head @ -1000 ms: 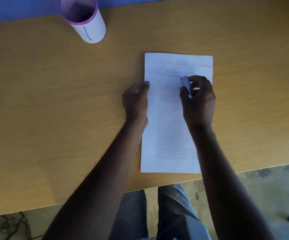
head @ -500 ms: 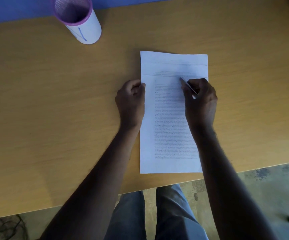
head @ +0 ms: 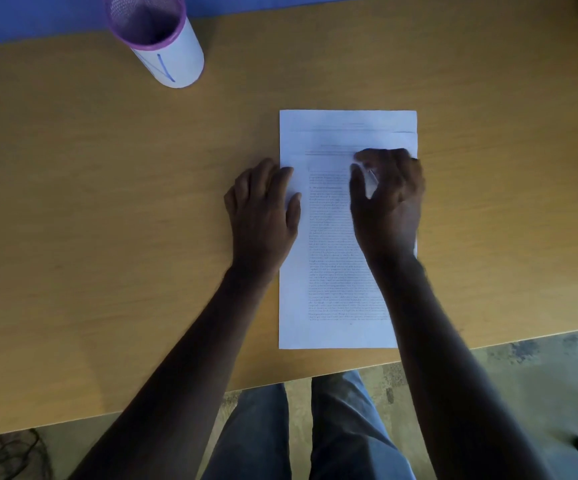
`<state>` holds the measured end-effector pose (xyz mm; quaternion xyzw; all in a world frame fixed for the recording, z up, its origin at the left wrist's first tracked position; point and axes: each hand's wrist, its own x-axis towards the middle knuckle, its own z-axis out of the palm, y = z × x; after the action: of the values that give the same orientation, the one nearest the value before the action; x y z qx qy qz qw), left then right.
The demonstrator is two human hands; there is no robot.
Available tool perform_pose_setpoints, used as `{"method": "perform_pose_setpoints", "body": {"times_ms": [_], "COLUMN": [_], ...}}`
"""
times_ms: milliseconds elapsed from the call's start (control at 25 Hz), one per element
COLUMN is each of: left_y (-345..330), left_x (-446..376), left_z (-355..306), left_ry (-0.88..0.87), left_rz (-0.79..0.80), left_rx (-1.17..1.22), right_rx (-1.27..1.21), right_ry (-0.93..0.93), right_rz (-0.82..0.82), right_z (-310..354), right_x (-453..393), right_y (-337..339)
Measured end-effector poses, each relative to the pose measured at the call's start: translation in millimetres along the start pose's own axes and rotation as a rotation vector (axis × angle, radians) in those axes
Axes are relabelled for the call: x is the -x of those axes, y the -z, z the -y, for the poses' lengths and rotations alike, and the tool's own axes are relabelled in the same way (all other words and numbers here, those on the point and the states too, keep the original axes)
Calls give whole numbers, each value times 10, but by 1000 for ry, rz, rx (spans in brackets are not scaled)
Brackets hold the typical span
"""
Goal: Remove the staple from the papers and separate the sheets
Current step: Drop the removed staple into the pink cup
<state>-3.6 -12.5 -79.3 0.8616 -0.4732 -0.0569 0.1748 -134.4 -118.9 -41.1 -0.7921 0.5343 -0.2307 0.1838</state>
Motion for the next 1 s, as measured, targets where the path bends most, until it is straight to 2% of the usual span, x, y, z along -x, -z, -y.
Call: {"method": "perform_pose_setpoints", "body": {"times_ms": [80, 200, 680, 1000], "left_y": [-47, -98, -152, -150], "left_x": [12, 11, 28, 21], "left_z": [42, 79, 117, 110], "left_ry": [-19, -24, -42, -46], "left_rz": [-22, -59, -78, -72], "left_rx": [-31, -41, -53, -60], "right_rx": [-111, -109, -54, -4], "right_ry": [90, 75, 4, -77], "right_rz": [135, 252, 248, 347], "right_z": [127, 226, 315, 359], "right_x": [-2, -28, -154, -287], "right_y": [-81, -208, -318, -321]}}
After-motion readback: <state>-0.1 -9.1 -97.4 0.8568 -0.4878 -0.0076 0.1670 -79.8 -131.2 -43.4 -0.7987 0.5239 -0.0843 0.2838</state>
